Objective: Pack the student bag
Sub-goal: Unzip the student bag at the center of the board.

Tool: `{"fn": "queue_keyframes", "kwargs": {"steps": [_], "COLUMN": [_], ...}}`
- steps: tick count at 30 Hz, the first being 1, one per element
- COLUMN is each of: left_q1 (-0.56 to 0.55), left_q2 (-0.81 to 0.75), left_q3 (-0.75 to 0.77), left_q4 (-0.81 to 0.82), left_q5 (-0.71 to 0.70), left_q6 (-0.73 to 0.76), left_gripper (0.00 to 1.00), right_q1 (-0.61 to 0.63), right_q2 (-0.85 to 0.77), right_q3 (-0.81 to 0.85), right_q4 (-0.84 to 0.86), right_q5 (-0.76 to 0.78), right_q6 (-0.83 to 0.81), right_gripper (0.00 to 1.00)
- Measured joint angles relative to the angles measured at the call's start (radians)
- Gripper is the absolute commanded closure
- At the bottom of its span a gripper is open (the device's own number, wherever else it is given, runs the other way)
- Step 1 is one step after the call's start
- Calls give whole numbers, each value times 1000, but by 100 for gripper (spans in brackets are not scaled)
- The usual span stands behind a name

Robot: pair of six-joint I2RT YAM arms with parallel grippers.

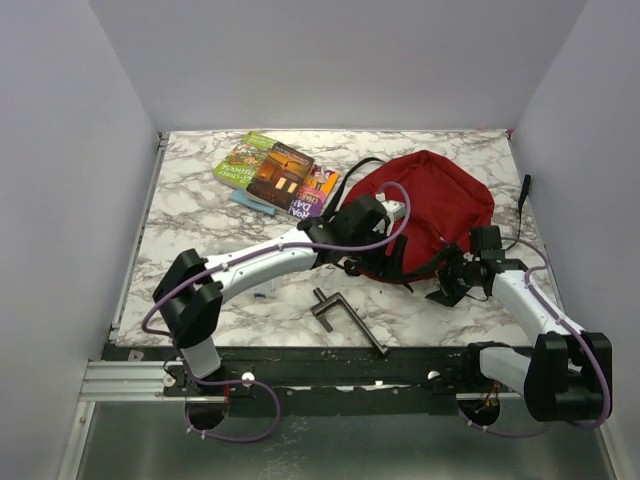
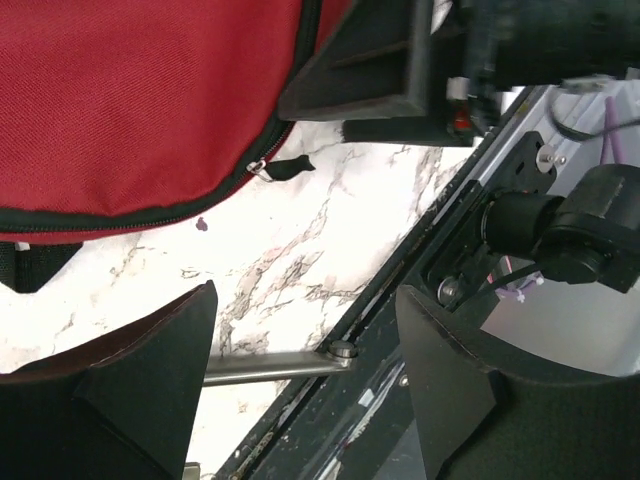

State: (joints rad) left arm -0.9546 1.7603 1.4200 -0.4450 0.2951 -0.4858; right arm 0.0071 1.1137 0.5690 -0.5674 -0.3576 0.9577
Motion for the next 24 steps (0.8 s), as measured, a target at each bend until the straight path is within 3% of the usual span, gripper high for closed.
{"fn": "queue_keyframes", "kwargs": {"steps": [6, 9, 12, 16, 20, 24], "left_q1": [-36, -42, -50, -97, -178, -245], "left_q2": [-115, -130, -126, -86, -48, -21], "left_q3": [-154, -261, -325, -322, -311, -293], "left_q4": [141, 265, 334, 424, 494, 524], "left_q5": [-57, -71, -114, -238, -403, -498], "left_q6": [-40, -68, -83, -52, 77, 217], "left_gripper": [27, 32, 32, 25, 15, 21], "right_q1": [0, 0, 0, 0, 0, 0], "right_q2": [95, 119, 117, 121, 156, 164], "right_q3": [-62, -63, -63, -55, 21, 78], "right_q4": [174, 236, 261, 259, 190, 136], "right_q5": [-66, -100, -112, -127, -129, -122], "right_q6": [98, 127, 142, 145, 117, 87], "right_gripper": [56, 83, 99, 99, 99, 99]}}
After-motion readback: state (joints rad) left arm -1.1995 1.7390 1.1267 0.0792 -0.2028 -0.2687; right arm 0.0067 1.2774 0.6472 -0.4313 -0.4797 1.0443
